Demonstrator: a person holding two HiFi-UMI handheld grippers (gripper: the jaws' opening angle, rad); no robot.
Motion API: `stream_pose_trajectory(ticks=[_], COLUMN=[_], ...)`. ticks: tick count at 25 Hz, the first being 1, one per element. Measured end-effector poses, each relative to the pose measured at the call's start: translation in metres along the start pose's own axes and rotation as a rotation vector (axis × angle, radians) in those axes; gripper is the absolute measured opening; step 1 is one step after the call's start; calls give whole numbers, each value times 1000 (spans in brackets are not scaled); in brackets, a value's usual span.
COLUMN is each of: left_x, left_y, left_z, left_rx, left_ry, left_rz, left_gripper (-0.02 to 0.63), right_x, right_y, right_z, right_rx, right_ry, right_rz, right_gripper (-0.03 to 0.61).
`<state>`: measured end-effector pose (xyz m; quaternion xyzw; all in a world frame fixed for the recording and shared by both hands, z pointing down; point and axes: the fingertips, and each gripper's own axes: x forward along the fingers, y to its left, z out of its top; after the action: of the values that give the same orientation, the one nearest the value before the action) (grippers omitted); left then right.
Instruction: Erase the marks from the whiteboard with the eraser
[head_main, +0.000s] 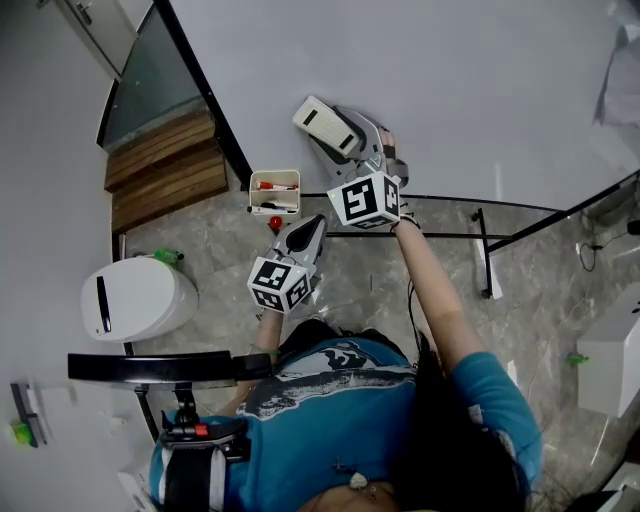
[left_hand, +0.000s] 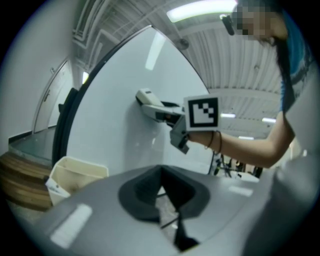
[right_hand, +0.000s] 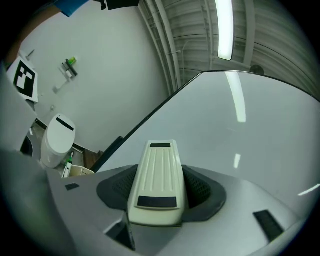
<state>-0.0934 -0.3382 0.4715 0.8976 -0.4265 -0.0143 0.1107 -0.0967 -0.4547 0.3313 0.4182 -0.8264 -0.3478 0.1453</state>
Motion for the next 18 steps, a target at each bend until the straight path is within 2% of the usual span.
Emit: stream_pose_trajectory(ticks=[4,8,13,18], left_x=[-3,-2,2,8], left_y=[5,2,-7,-19], left_z=[1,1,1,2], left_rx=[-11,-19,-25,-21], left_ry=[-6,-12,-6,3], left_rz=[3,-3,-26,-53], left_gripper=[5,5,5,5], right_x=[-1,-18,-47,-85], right_y=[-10,-41,-104,-176], right_z=[3,7,15,10], right_rx=[-15,67,115,114], right_ry=[1,-13,-62,-54], right_rz=[-14,-57,-153,-262], right_gripper=[262,262,262,262])
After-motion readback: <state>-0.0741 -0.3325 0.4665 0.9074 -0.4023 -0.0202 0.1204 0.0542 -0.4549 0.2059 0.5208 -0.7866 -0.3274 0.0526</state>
